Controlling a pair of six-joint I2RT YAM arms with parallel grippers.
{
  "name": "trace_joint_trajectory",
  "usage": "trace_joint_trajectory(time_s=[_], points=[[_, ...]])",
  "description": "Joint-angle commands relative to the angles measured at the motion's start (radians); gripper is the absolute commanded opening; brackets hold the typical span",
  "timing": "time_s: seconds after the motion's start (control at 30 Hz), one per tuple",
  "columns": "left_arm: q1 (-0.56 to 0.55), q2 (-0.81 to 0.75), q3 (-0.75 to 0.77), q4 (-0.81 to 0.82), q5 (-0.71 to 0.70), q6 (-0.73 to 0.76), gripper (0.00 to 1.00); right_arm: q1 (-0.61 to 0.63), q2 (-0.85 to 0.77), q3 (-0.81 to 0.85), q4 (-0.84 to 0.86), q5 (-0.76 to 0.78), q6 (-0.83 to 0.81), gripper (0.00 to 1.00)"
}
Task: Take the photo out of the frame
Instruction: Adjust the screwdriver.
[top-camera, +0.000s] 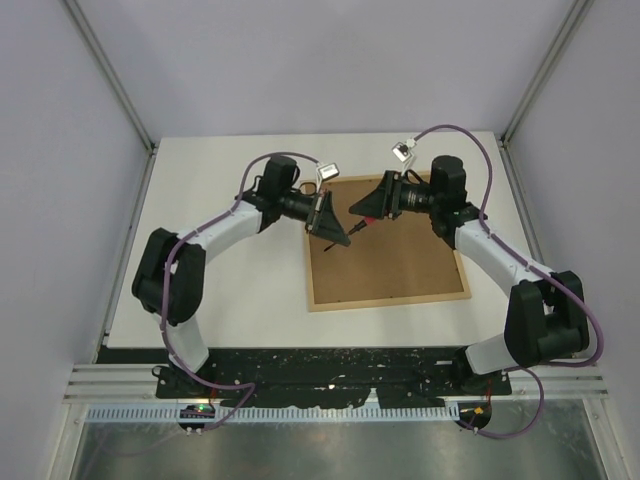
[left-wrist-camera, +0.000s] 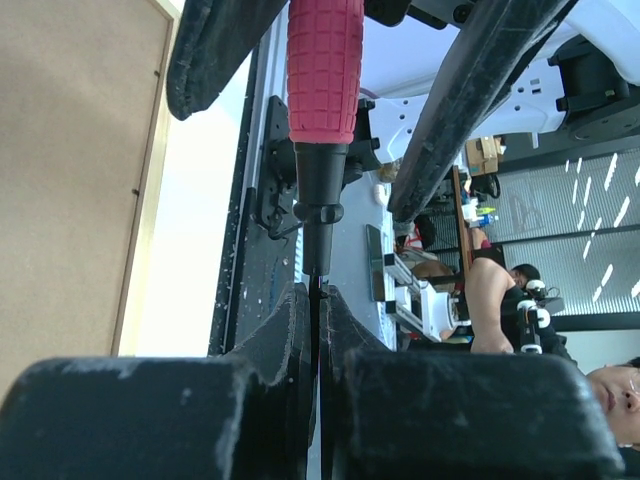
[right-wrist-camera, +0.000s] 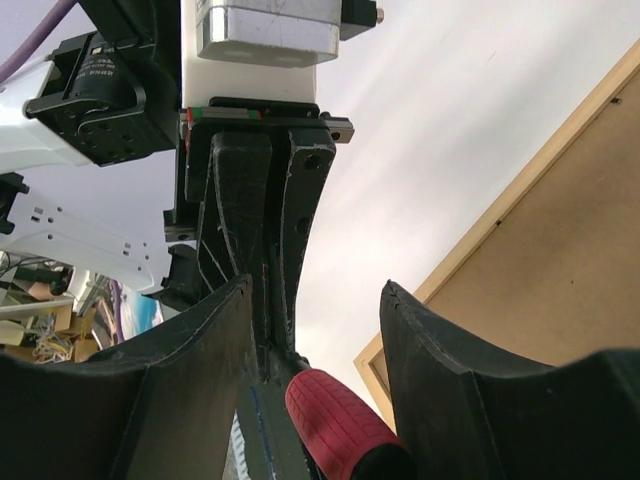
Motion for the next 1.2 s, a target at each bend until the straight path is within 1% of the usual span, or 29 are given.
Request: trace_joint_trajectory(time_s=[0.0, 0.07, 0.13, 0.33, 0.5, 0.67, 0.77, 0.9, 0.93, 1.1, 1.17], points=[[0.019, -0.045, -0.035, 0.112, -0.035, -0.072, 0.0, 0.008, -0.032, -0.046, 0.23, -0.068, 0.153, 0.59], [0.024, -0.047, -0.055, 0.186, -0.021, -0.121, 0.0, 0.008, -0.021, -0.078, 0.329, -0.098, 0.231, 0.59], [0.031, -0.049, -0.074, 0.249, -0.016, -0.166, 0.0, 0.008, -0.011, -0.087, 0.384, -0.121, 0.278, 0.58], [0.037, -0.046, -0.083, 0.273, -0.013, -0.181, 0.0, 0.01, -0.014, -0.12, 0.458, -0.131, 0.335, 0.59], [0.037, -0.042, -0.083, 0.265, -0.03, -0.175, 0.0, 0.019, 0.0, -0.084, 0.362, -0.109, 0.278, 0.59], [0.036, -0.047, -0.08, 0.243, -0.044, -0.154, 0.0, 0.033, 0.015, -0.081, 0.352, -0.095, 0.278, 0.6], [0.034, -0.049, -0.08, 0.242, -0.044, -0.152, 0.0, 0.041, 0.026, -0.078, 0.375, -0.099, 0.295, 0.59], [0.031, -0.046, -0.078, 0.227, -0.049, -0.138, 0.0, 0.048, 0.031, -0.074, 0.385, -0.099, 0.306, 0.54], [0.031, -0.047, -0.075, 0.22, -0.05, -0.134, 0.0, 0.048, 0.031, -0.072, 0.386, -0.096, 0.307, 0.51], [0.024, -0.038, -0.065, 0.19, -0.047, -0.111, 0.0, 0.05, 0.035, -0.066, 0.392, -0.092, 0.304, 0.42], [0.021, -0.038, -0.059, 0.165, -0.049, -0.094, 0.0, 0.05, 0.042, -0.061, 0.392, -0.092, 0.306, 0.36]])
